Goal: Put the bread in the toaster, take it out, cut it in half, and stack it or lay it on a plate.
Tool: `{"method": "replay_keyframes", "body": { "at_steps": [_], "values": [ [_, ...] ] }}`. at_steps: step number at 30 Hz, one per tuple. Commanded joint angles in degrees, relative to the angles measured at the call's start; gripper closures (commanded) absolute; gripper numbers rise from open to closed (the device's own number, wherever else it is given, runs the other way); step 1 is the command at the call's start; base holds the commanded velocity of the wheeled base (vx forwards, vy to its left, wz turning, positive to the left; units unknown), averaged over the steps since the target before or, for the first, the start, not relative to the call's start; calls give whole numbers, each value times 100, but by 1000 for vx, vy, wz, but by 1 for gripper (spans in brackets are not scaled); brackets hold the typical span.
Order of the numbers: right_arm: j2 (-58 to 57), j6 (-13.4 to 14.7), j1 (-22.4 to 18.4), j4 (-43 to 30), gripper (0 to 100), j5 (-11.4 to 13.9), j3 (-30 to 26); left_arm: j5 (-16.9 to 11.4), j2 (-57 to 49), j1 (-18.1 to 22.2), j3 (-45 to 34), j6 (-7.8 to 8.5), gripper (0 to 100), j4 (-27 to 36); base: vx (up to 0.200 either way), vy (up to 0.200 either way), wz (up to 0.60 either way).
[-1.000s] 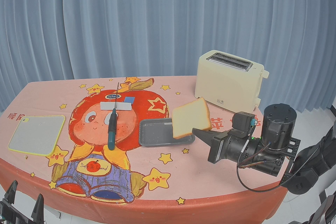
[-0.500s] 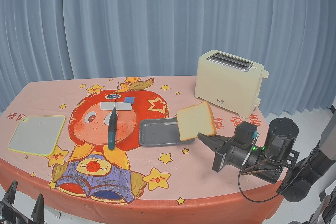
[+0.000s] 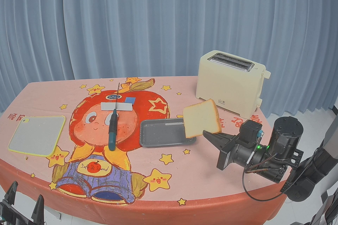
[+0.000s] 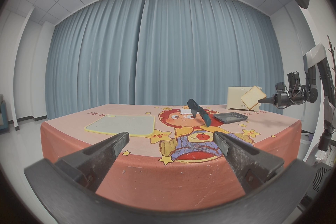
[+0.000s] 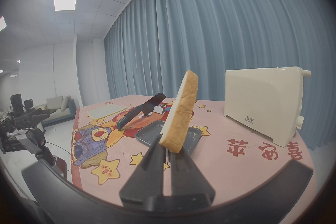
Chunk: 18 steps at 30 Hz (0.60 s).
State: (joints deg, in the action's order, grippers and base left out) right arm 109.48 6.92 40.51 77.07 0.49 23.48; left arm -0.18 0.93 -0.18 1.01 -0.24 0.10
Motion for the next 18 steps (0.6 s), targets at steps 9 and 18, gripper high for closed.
{"method": "replay_keyframes", "body": {
  "at_steps": [9,18],
  "values": [
    [29,19,-122,1,100,-14,16,9,-75,1,-101,-2,0,8,0,0,0],
    [12,11,-69,1,100,-22,-1,9,-75,1,-101,-2,0,8,0,0,0]
  ]
}}
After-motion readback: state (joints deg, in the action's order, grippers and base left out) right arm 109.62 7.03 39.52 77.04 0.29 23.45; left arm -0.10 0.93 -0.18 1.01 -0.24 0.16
